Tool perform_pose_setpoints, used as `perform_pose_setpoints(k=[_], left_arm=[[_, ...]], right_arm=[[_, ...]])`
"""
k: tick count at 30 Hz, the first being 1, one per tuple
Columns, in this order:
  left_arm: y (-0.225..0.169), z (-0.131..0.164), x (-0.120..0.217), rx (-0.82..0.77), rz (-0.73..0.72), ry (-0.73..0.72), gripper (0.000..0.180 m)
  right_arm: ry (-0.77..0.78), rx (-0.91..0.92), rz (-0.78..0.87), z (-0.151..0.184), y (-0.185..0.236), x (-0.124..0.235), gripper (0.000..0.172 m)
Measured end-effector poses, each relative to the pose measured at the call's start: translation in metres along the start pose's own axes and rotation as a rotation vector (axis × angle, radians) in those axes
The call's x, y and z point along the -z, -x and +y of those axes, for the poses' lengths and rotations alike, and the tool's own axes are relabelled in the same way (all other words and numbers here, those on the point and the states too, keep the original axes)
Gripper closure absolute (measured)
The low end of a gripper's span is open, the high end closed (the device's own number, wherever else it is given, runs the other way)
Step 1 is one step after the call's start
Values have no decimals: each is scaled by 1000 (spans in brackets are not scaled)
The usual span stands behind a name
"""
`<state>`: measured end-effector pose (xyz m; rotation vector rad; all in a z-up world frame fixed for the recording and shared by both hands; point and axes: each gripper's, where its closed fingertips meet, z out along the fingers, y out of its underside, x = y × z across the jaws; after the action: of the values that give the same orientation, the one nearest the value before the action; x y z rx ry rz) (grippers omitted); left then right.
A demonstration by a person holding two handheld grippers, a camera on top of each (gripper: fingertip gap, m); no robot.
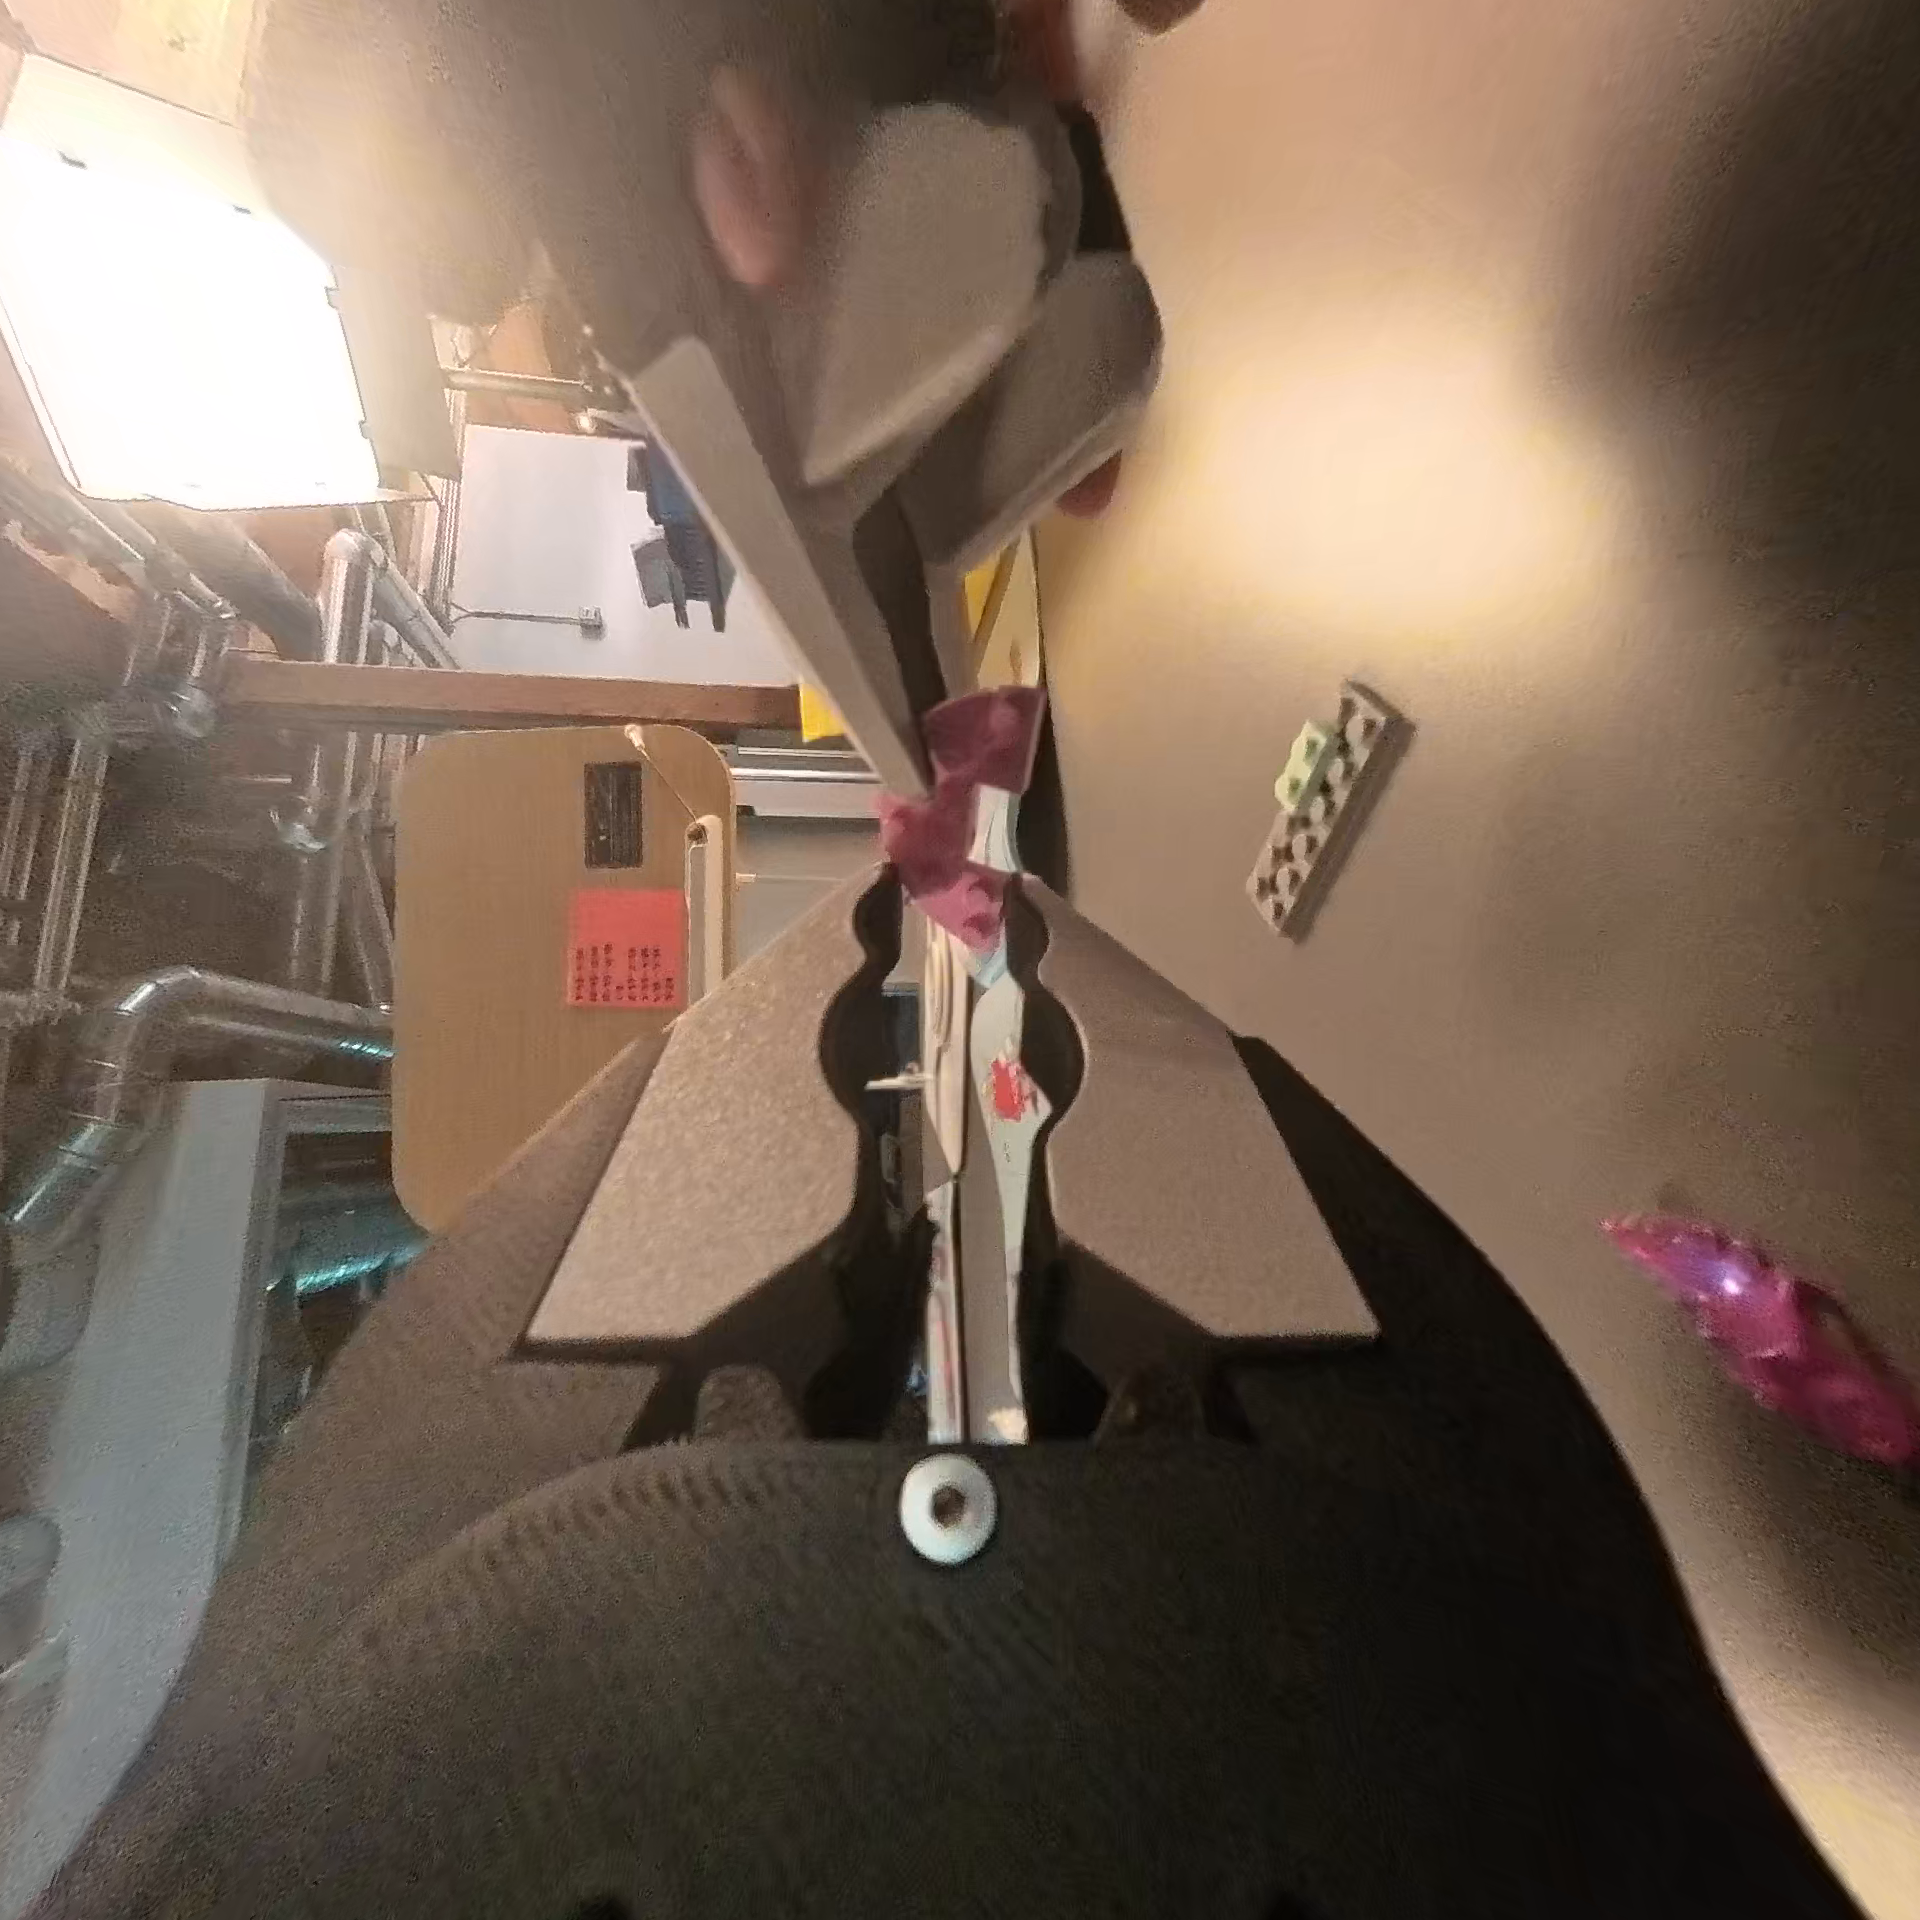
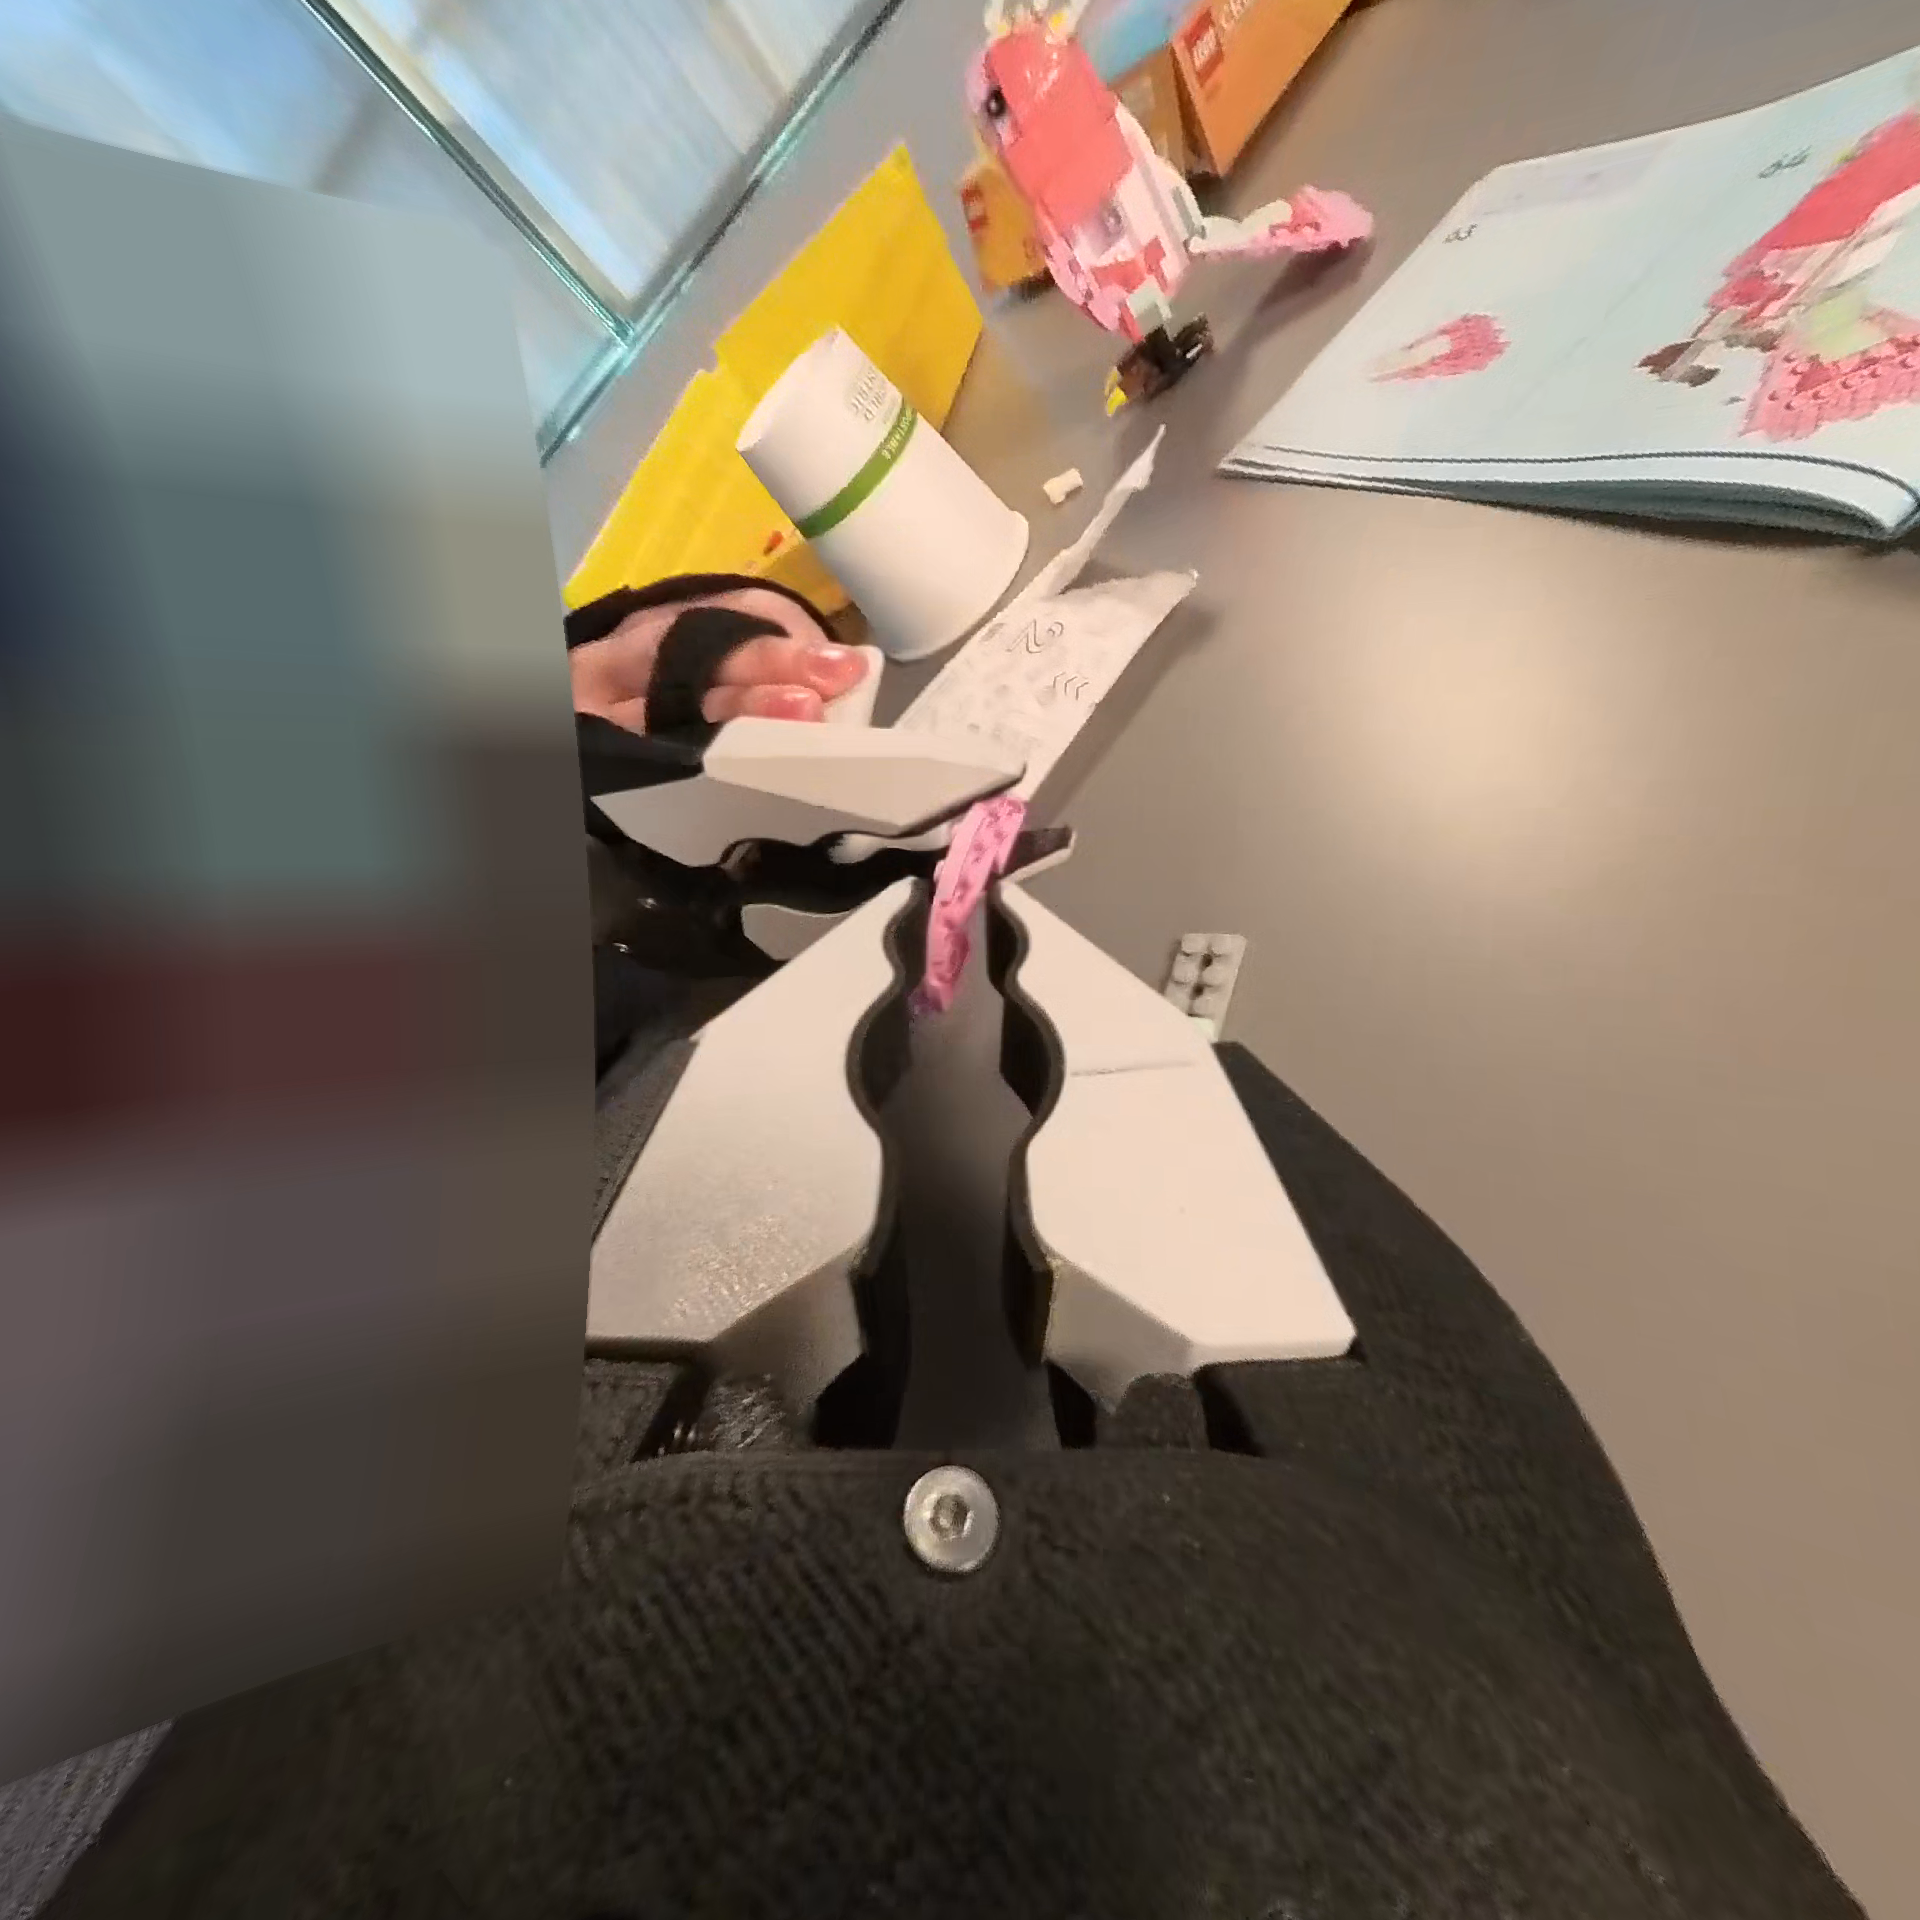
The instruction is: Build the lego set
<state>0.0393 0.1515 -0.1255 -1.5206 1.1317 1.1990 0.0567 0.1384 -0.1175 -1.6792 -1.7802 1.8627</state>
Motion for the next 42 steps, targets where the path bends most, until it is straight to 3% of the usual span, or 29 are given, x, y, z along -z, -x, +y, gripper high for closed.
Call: perform_pose_setpoints(k=[2,4,7,10,15,19,21,23,27,29,31,34,39,42], left_arm=[[1,-2,0,-16,-4,5,162],[-2,-2,-1,3,15,10,162],[-12,-2,-3,259,137,3,160],[-17,2,-2,549,273,-12,137],[-5,19,-2,752,261,-11,137],[1,27,-2,830,237,-7,136],[2,31,-1,842,220,0,136],[1,35,1,849,222,10,136],[-4,34,3,862,259,-2,133],[-8,24,8,874,317,-54,131],[-11,12,15,892,383,-118,123],[-12,9,18,921,395,-135,114],[-7,12,7,939,275,-78,103],[-3,12,3,869,184,-56,104]], right_arm=[[22,14,23,0,-2,-1,158],[51,48,56,1,-6,-1,169],[93,30,131,3,-21,6,169],[203,-54,262,18,-58,23,169],[350,-117,321,39,-82,37,163],[347,32,484,30,-95,49,129],[268,223,554,14,-87,47,132],[253,337,506,18,-61,26,136],[371,455,569,45,-55,-5,131],[392,440,572,51,-58,-15,138],[378,421,568,50,-58,-18,157],[347,404,601,45,-62,-18,158],[10,414,551,3,-38,-22,158],[-96,450,509,-9,-17,-25,158]])
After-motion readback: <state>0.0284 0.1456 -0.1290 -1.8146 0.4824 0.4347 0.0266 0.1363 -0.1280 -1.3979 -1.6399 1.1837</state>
